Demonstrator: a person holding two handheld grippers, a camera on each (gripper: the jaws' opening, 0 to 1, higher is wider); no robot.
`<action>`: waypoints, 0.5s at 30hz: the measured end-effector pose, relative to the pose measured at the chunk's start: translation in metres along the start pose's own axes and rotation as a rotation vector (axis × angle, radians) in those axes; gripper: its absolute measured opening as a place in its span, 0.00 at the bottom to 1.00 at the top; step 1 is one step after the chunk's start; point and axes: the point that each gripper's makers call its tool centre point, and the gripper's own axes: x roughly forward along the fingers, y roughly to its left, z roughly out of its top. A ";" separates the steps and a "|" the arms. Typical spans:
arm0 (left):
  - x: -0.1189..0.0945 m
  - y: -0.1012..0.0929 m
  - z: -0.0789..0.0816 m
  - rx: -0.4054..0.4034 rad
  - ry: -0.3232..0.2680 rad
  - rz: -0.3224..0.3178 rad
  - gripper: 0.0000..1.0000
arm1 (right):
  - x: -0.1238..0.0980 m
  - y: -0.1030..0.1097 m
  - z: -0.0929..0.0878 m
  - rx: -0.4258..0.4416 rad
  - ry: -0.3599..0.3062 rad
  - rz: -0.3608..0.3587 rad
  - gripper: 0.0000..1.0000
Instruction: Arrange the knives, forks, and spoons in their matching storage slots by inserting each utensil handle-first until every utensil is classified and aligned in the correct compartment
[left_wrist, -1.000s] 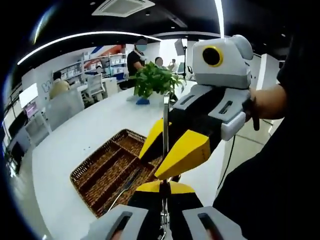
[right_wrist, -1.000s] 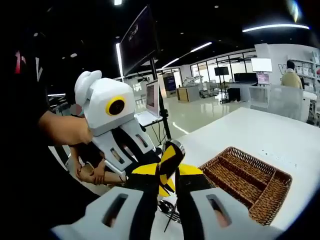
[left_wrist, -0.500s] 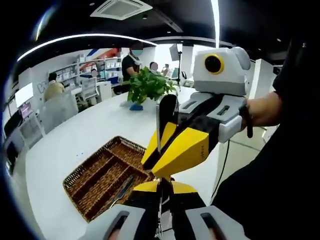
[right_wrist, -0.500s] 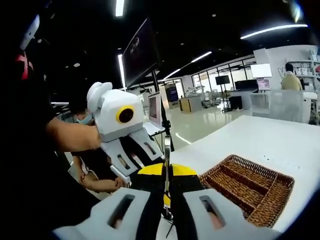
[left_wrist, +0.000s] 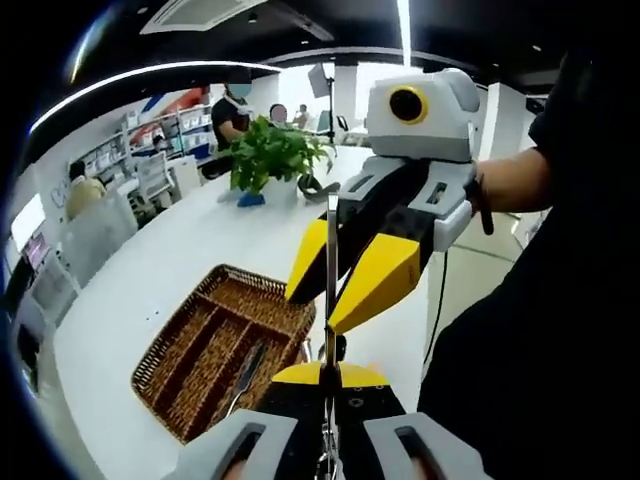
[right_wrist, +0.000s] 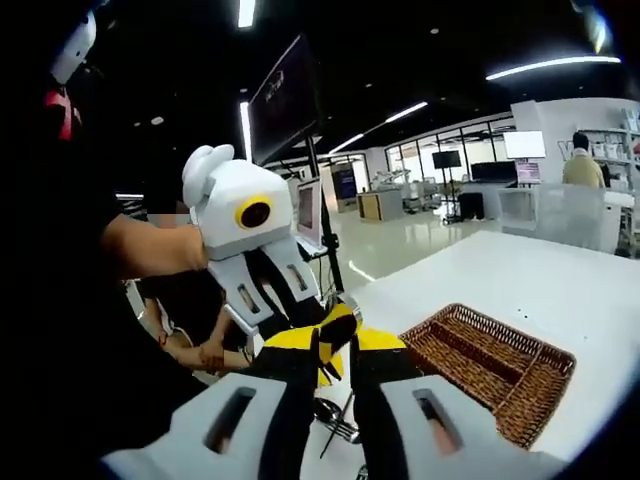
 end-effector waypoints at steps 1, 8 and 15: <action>0.000 0.002 -0.003 0.011 0.026 0.004 0.00 | -0.005 -0.002 -0.001 -0.013 0.007 -0.011 0.13; -0.001 0.007 -0.001 0.022 0.055 -0.006 0.00 | -0.038 -0.030 -0.008 -0.011 0.032 -0.132 0.17; -0.001 0.015 -0.005 0.051 0.107 0.004 0.00 | -0.071 -0.057 -0.006 -0.022 0.045 -0.251 0.27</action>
